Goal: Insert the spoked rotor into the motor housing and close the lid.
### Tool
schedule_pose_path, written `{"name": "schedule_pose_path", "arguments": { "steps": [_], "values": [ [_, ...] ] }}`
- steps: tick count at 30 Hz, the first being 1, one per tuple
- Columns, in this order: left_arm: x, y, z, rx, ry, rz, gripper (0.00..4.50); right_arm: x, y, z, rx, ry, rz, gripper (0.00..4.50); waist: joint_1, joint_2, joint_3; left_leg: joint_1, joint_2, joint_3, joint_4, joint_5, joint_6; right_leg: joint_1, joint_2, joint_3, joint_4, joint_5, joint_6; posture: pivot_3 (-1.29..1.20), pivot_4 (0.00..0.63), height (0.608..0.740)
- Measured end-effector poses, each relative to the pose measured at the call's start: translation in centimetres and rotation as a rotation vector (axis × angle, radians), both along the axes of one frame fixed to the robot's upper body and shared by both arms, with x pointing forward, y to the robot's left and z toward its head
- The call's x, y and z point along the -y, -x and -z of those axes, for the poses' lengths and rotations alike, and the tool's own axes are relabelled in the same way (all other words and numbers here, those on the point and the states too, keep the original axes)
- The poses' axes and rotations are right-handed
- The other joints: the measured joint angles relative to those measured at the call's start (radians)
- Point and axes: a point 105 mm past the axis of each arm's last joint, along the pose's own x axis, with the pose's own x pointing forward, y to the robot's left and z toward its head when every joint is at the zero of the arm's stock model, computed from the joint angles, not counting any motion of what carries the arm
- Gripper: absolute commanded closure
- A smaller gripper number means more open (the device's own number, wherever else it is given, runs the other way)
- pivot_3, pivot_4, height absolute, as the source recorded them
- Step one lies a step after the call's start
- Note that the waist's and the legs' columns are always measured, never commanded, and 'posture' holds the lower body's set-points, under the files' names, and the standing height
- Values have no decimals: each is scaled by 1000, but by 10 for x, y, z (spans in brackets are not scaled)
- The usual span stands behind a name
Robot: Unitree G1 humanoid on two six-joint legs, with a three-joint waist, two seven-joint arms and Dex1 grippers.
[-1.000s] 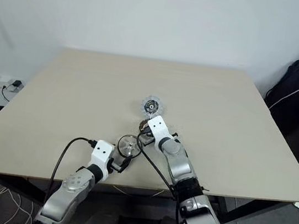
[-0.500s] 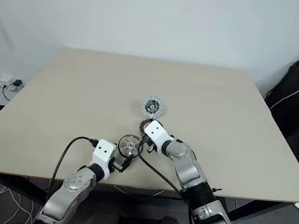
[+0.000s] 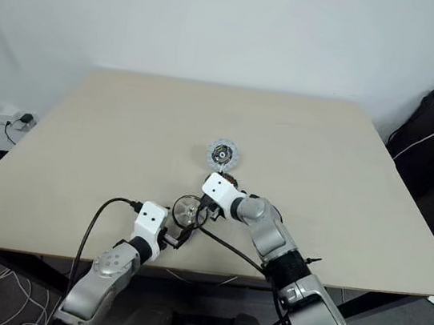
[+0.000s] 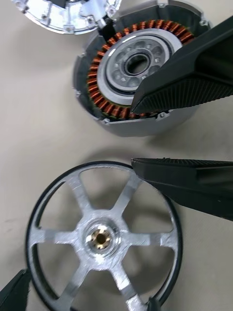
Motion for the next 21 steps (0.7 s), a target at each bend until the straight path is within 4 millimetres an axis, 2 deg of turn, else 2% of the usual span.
{"name": "schedule_pose_path", "arguments": {
  "steps": [9,12,15,21],
  "values": [
    [-3,-1,0,4,-3,-17,0,10,-13,4,-8,23,33,2952,-1,0,0,0,0,0,0,0,0,0,0,0,0,0,0,0,0,740],
    [-3,-1,0,6,-3,-21,0,8,-14,4,-8,16,25,3601,-1,0,0,0,0,0,0,0,0,0,0,0,1,0,0,0,0,740],
    [-3,-1,-2,16,-2,-23,0,3,-14,3,-2,4,14,4484,0,0,0,0,0,0,0,0,0,0,-1,0,1,1,-1,0,0,740],
    [-3,-1,-2,19,0,-25,0,5,-15,3,-8,4,20,4484,1,1,0,0,0,0,0,0,0,0,-1,0,1,1,-1,0,0,740]
  ]
}}
